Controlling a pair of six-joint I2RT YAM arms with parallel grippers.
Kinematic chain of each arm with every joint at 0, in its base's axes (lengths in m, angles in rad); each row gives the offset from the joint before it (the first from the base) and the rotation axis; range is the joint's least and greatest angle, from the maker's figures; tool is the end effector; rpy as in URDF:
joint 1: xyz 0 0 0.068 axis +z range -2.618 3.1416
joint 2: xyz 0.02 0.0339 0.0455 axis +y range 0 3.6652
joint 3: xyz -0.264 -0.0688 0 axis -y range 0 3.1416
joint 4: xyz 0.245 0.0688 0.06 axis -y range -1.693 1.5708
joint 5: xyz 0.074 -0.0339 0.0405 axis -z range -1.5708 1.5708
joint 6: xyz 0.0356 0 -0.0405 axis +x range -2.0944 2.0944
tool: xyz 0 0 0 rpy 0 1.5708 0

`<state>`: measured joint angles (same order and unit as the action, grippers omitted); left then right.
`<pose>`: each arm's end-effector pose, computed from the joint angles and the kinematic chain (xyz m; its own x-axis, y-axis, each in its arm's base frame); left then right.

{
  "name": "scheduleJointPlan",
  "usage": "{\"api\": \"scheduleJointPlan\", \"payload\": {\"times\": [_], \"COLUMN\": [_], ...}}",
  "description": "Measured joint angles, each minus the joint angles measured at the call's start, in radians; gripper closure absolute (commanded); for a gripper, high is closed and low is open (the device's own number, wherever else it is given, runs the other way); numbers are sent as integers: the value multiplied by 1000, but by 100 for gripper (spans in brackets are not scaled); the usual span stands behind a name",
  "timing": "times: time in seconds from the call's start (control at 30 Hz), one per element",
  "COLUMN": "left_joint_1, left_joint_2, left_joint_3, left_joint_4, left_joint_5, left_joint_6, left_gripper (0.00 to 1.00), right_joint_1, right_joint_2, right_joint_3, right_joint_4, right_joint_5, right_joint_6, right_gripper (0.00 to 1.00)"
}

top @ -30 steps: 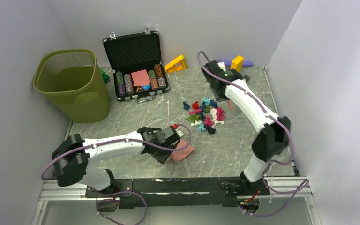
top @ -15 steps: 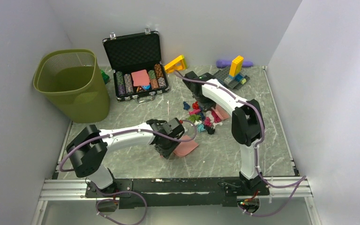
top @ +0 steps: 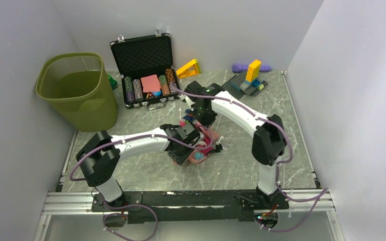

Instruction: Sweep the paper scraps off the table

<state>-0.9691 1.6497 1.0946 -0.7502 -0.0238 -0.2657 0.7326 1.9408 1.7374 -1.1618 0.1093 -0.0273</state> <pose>0.1758 -0.2546 0.1928 -0.7425 0.6176 -0.2592 0.6484 0.7599 -0.0467 0.2924 0.2579 0.2618 -0.7098 -0.6751 -0.2012 -0.6679 0.7357 -0.1123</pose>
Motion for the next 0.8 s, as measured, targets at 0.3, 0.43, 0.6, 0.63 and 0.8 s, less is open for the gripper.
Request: {"api": "scheduleJointPlan", "payload": {"times": [0.3, 0.43, 0.6, 0.63, 0.8], "left_joint_1": [6, 6, 0, -5, -41], "left_joint_2": [-20, -51, -101, -114, -157], "left_joint_3": [-30, -67, -103, -105, -96], "left_joint_4": [33, 70, 96, 95, 63], "left_joint_5": [-47, -76, -100, -106, -116], "left_joint_6": [-1, -1, -6, -9, -21], "left_gripper": [100, 100, 100, 100, 100], "right_joint_1": [-10, -3, -6, -12, -58], "right_joint_2": [-221, -277, -369, -391, -507], "right_joint_3": [-79, -94, -138, -148, -204], "right_joint_4": [7, -6, -7, -5, 28], "right_joint_5": [-214, -197, -58, -20, 145], "right_joint_6": [37, 77, 146, 162, 228], "right_gripper": [100, 100, 100, 100, 100]}}
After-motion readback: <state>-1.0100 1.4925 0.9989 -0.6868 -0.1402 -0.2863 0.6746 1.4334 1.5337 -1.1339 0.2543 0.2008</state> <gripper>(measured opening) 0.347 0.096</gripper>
